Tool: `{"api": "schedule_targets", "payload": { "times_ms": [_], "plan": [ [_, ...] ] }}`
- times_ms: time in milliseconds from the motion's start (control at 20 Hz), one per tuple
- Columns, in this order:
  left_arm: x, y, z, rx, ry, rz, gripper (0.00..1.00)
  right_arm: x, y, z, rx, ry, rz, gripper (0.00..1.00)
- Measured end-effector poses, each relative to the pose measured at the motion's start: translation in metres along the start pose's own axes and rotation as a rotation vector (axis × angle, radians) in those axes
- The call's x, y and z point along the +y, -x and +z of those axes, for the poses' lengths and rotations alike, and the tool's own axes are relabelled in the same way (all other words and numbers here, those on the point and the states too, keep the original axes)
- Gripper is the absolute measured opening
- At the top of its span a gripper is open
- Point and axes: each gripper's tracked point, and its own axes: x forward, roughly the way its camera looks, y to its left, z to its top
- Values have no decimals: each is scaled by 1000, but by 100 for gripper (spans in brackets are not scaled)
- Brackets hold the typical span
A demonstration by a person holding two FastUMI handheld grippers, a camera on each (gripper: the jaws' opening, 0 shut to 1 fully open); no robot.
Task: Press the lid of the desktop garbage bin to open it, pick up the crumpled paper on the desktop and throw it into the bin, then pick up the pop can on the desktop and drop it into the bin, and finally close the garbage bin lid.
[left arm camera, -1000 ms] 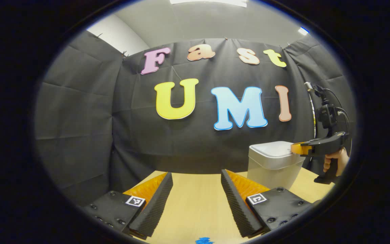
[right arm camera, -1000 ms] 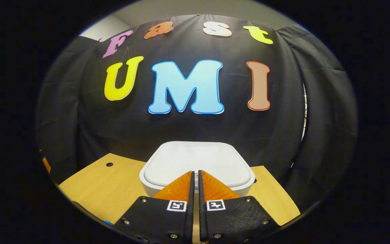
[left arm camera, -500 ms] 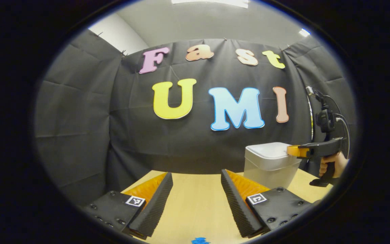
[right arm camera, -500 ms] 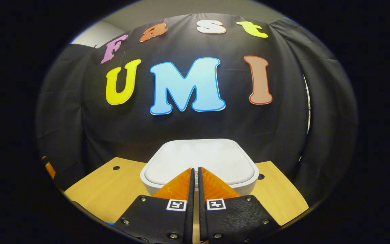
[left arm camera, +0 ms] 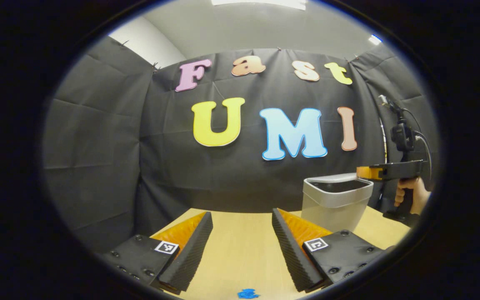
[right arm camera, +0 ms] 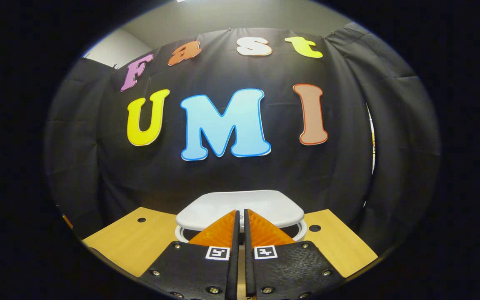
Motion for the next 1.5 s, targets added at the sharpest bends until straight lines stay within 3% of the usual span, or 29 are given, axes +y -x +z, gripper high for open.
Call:
{"api": "schedule_targets", "payload": {
  "times_ms": [550, 1100, 1200, 1250, 1350, 1500],
  "plan": [
    [-15, -1, -4, 12, 16, -23, 96, 5, 22, 19, -45, 108, 5, 7],
    [-20, 6, -22, 29, -17, -4, 94, 4, 73, 14, -67, 115, 27, 7],
    [-21, 10, -29, 33, -26, 3, 92, -1, 84, 11, -77, 116, 21, 11],
    [-20, 13, -35, 41, -26, 9, 94, -2, 89, 10, -84, 118, 23, 20],
    [-17, 20, -49, 66, -28, 29, 96, -5, 96, 9, -97, 112, 26, 28],
    [-17, 27, -74, 105, -53, 35, 96, -7, 110, 7, -102, 99, 23, 35]
  ]
}}
